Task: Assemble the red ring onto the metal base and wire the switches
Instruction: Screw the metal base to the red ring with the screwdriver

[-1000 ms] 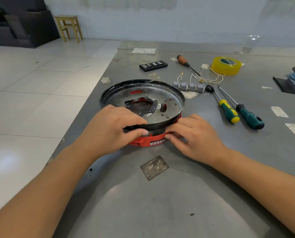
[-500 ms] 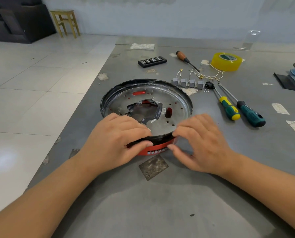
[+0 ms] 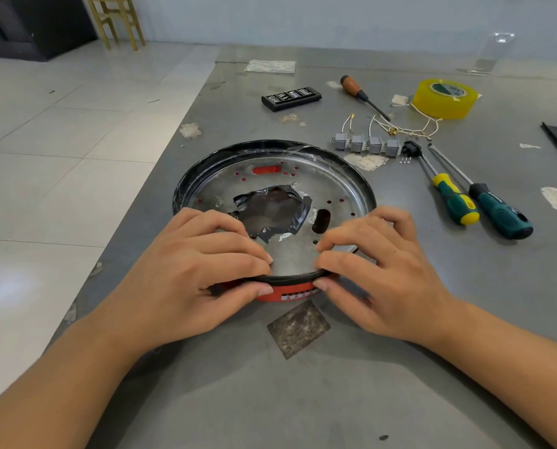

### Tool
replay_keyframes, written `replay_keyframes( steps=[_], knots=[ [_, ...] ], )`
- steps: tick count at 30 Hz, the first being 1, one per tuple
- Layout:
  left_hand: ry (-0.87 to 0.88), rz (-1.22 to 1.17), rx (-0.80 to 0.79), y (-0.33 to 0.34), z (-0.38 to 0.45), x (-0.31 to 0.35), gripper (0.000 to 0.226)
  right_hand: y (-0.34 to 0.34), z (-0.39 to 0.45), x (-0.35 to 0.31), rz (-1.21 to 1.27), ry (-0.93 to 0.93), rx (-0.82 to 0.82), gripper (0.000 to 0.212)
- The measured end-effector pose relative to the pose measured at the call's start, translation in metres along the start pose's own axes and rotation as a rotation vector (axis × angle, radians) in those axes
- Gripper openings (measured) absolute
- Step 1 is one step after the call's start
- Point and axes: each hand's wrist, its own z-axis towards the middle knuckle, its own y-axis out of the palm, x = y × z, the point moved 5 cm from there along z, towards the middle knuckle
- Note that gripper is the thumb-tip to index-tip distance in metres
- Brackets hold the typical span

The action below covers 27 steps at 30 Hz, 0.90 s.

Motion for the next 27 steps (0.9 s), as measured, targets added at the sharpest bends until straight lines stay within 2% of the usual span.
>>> replay_keyframes(
  steps=[11, 27],
  knots=[
    [-0.051, -0.026, -0.045, -0.0050, -0.0012, 0.0000, 0.010, 0.0034, -0.0007, -0.0018, -0.008, -0.044, 0.024, 0.011],
    [-0.072, 0.070, -0.078, -0.0071, -0.0016, 0.0045, 0.008, 0.0064, -0.0027, -0.0064, -0.039, -0.067, 0.019, 0.027]
  ],
)
